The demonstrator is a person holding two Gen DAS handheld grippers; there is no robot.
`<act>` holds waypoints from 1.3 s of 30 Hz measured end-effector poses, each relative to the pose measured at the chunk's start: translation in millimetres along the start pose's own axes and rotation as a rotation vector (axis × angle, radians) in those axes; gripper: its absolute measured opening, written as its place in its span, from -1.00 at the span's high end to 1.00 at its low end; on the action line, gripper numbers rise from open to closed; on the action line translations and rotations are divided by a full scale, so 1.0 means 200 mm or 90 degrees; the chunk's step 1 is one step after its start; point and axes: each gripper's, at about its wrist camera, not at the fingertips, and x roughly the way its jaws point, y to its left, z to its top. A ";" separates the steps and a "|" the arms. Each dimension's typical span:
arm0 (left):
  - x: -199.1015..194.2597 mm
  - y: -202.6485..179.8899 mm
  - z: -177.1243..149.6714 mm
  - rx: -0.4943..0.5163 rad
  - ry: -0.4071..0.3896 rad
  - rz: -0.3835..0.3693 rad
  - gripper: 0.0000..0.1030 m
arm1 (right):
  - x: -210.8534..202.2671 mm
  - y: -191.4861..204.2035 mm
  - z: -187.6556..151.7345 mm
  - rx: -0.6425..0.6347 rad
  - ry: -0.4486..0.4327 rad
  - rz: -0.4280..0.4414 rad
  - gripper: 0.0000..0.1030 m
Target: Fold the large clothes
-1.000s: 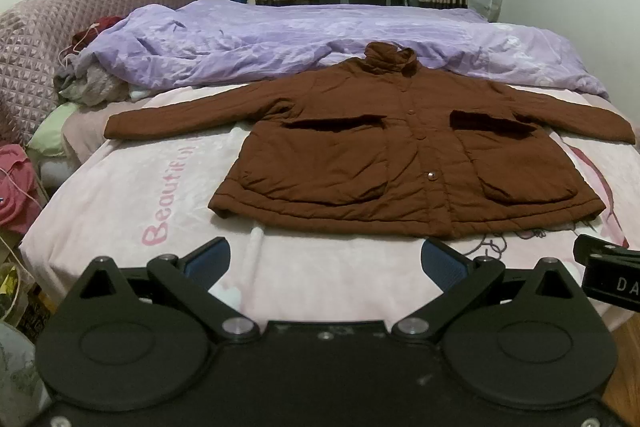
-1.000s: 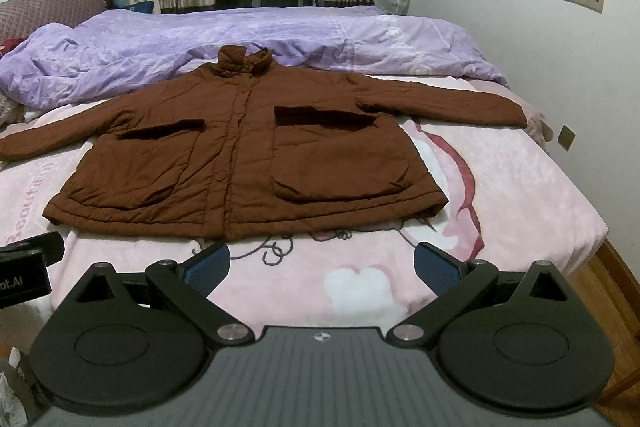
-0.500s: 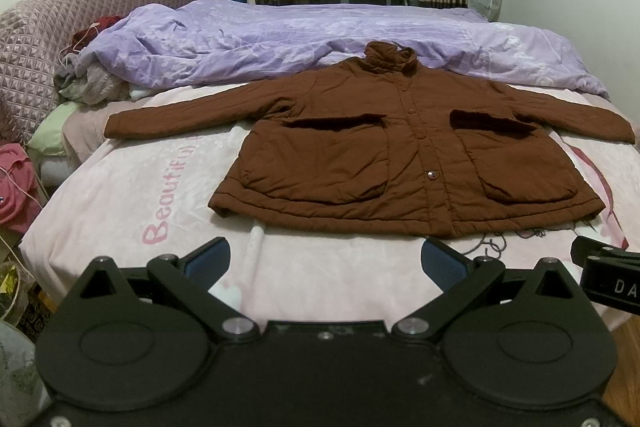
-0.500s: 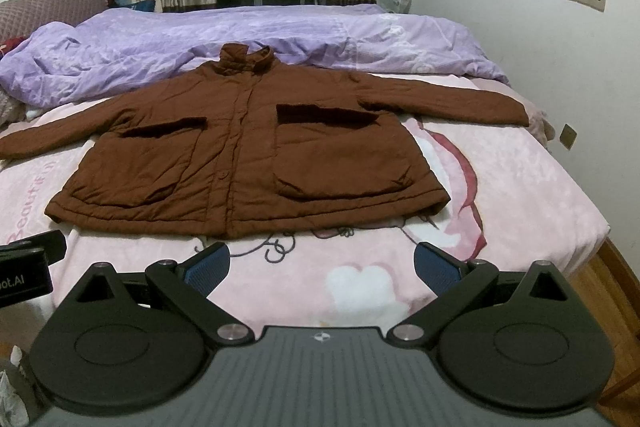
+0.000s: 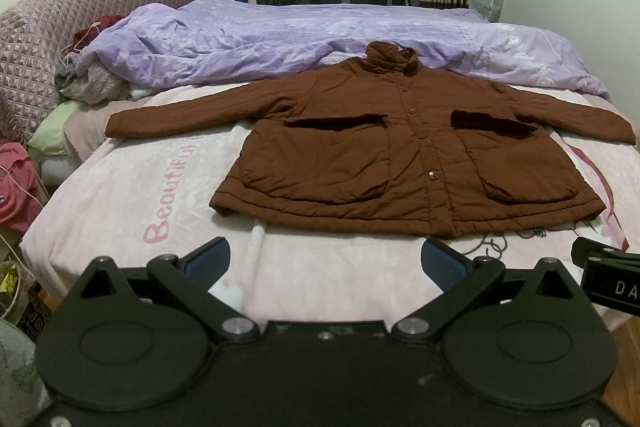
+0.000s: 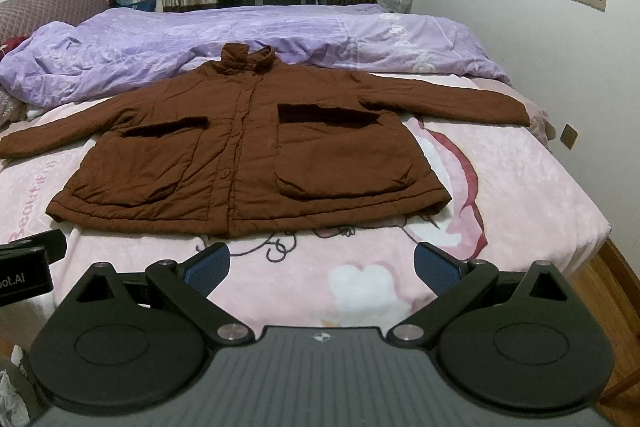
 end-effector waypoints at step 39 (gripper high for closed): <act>0.09 0.00 0.00 -0.002 0.026 0.002 -1.00 | 0.09 0.06 -0.01 -0.006 0.025 0.007 -1.00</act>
